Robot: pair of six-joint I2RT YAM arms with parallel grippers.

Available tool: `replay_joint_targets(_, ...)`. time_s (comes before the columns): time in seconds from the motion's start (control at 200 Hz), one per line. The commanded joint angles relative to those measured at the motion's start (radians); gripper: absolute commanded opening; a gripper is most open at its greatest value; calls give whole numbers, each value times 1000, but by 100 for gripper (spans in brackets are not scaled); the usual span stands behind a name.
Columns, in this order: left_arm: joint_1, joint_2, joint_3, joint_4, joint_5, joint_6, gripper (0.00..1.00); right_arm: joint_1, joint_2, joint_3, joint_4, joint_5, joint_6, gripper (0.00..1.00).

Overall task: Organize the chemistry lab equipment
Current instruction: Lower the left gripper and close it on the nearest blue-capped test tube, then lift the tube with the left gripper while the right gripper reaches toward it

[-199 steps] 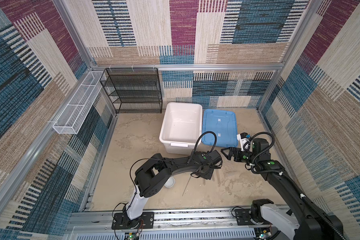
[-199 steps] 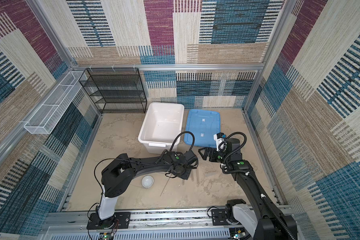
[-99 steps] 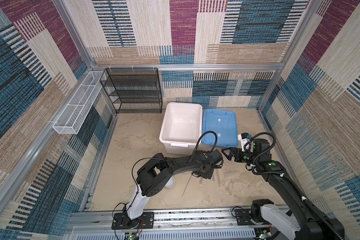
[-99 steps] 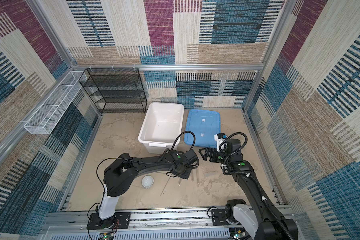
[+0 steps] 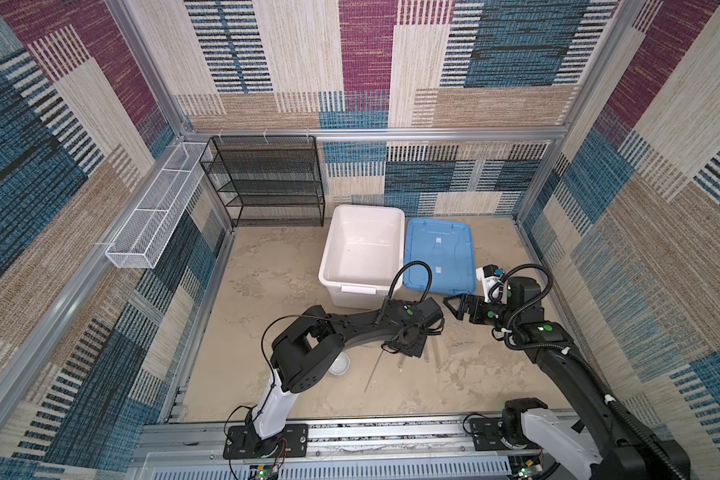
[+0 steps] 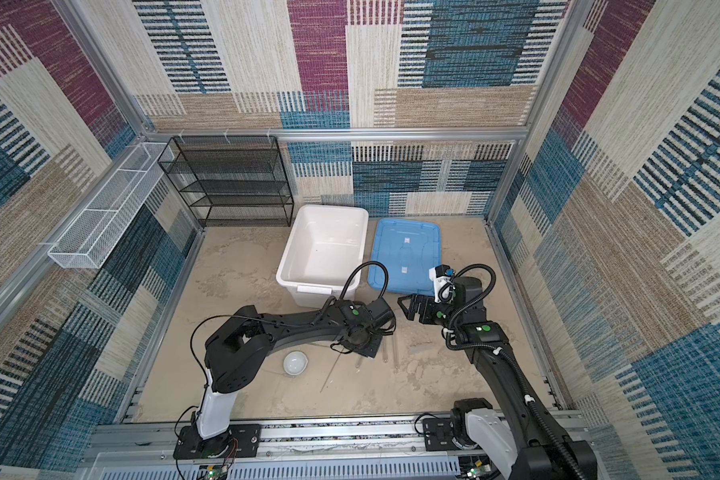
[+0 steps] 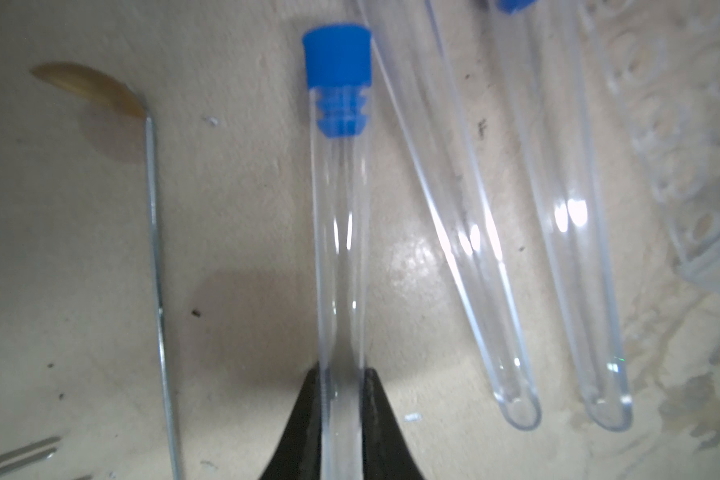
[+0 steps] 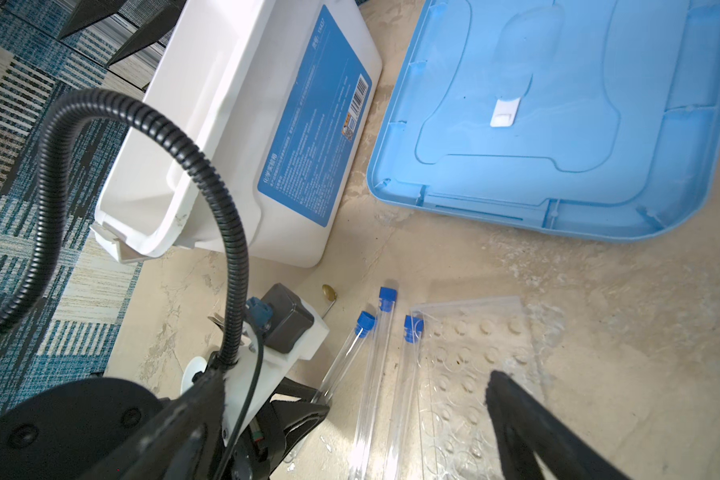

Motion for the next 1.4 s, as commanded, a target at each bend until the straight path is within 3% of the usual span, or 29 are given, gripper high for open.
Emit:
replay_joint_targets(0.0,0,-5,-29,38,40,0,17,1,3,17,4,-19,6,99)
replay_joint_targets(0.326,5,-128,-159,179,57,20,13,0,9,36,6,-35,20,99)
replay_joint_targets(0.476,5,-259,-285,343,94,68,13,0,-9,69,8,-78,17,99)
replay_joint_targets(0.756,4,-500,-521,596,102,284,13,1,53,166,23,-196,47,97)
replay_joint_targets(1.032,4,-664,-669,707,-40,566,14,11,188,326,-125,-306,-21,95)
replay_joint_targets(1.227,4,-709,-751,845,-156,735,14,49,238,366,-153,-360,-41,94)
replay_joint_targets(1.397,5,-698,-760,891,-190,814,14,121,290,387,-199,-362,-83,90)
